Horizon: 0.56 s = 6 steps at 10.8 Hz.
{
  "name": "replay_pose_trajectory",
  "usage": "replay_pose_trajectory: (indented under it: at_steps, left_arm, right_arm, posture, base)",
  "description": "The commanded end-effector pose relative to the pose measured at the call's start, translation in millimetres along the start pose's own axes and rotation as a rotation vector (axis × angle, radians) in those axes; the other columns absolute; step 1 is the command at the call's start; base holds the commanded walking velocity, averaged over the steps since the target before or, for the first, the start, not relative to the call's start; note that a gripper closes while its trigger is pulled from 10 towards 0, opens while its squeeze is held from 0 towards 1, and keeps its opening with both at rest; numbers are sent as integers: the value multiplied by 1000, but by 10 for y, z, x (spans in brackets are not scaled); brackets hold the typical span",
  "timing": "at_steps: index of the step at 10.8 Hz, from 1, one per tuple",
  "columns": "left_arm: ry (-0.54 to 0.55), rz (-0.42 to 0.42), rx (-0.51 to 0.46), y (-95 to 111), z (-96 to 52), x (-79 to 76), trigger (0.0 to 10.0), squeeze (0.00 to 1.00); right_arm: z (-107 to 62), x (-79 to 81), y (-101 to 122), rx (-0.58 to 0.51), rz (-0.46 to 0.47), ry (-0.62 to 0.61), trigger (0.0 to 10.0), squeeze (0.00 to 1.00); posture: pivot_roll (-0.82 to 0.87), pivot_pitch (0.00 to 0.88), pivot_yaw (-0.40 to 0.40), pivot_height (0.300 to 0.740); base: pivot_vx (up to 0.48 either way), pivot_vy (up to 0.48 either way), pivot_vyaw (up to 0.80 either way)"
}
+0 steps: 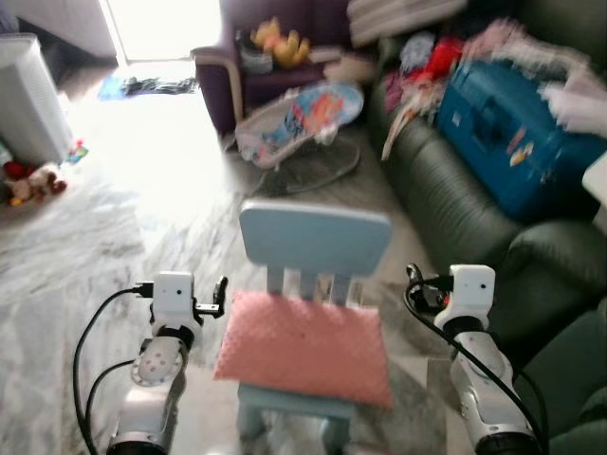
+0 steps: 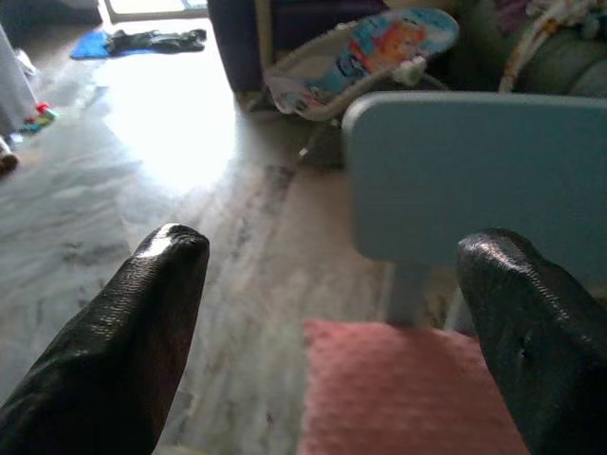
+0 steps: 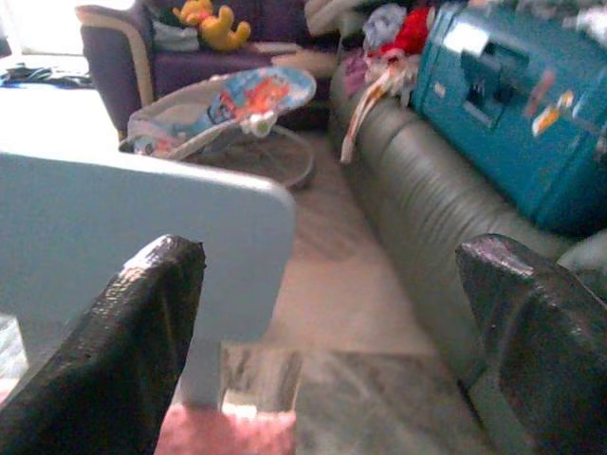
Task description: Move the pillow to the sofa
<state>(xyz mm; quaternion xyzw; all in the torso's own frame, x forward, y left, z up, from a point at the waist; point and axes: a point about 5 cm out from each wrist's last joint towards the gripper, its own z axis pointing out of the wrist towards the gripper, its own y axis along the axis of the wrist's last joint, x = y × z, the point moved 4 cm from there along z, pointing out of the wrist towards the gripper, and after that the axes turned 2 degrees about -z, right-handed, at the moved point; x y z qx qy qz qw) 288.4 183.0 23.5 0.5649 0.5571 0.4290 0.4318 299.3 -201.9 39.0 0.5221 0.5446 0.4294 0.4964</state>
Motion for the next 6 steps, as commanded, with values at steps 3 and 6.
replay_pose_trajectory:
  at_steps: [3, 6]
  left_arm:
    - [38, 17, -4, 16, 1, 121, 10000, 0]
    - [60, 58, -13, 50, 40, 161, 10000, 0]
  right_arm:
    - [27, 97, 53, -19, 7, 26, 10000, 0]
    - [40, 103, 65, -25, 19, 25, 10000, 0]
  posture:
    - [24, 0, -37, 740]
    - [25, 0, -37, 740]
  base:
    - [0, 0, 0]
    - [0, 0, 0]
